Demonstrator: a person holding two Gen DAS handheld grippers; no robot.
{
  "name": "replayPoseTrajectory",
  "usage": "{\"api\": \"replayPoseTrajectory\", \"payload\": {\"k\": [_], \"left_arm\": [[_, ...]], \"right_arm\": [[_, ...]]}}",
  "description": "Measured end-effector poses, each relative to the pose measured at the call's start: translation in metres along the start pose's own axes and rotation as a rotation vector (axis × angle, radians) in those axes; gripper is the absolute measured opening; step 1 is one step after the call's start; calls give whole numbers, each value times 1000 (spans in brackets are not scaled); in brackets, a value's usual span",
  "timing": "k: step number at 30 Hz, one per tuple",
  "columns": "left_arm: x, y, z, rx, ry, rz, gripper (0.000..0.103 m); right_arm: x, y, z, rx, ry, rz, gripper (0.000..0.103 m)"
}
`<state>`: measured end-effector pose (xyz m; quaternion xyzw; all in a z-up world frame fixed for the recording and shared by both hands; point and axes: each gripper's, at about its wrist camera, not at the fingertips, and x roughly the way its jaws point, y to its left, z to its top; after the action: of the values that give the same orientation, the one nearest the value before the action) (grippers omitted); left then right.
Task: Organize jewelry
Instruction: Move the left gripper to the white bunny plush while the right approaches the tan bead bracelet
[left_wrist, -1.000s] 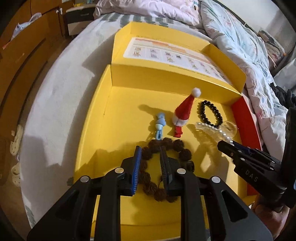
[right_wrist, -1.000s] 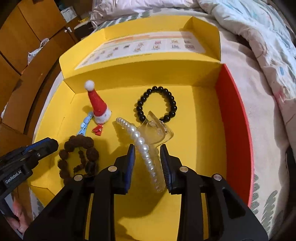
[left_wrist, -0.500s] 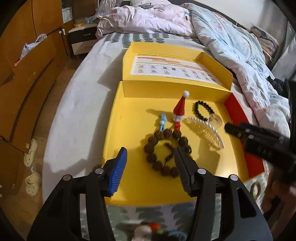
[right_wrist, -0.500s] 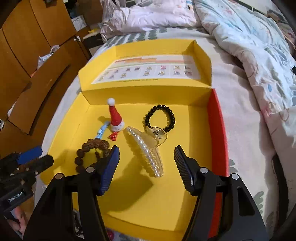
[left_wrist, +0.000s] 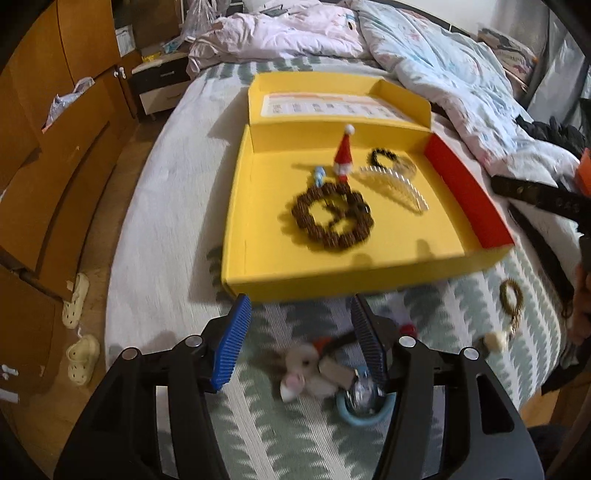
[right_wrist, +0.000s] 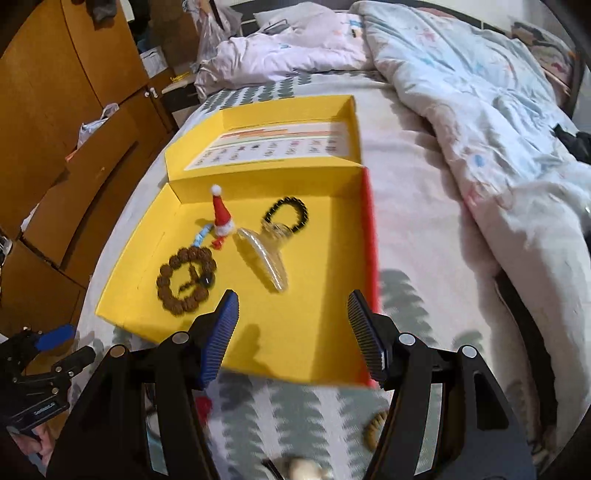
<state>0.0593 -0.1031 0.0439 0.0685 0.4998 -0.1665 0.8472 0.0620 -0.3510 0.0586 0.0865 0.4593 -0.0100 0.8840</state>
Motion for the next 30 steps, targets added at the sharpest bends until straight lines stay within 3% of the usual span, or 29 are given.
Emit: {"api": "replayPoseTrajectory", "payload": {"k": [6, 11, 16, 23, 30], "left_arm": [[3, -1, -26, -26, 25, 41, 57], [7, 3, -44, -53, 33, 97, 70], [24, 8, -52, -80, 84, 131, 71], [33, 16, -58, -83, 112, 208, 73], [43, 12, -59, -65, 141, 184, 73]], "right_arm": [[-30, -15, -32, -13, 12, -59, 64], [-42, -36, -63, 9, 48, -102, 64], [-27, -54, -95, 21, 148, -159, 64], [-4, -58, -113, 0, 240, -221, 64], [6, -56, -113, -11, 263, -236, 66]]}}
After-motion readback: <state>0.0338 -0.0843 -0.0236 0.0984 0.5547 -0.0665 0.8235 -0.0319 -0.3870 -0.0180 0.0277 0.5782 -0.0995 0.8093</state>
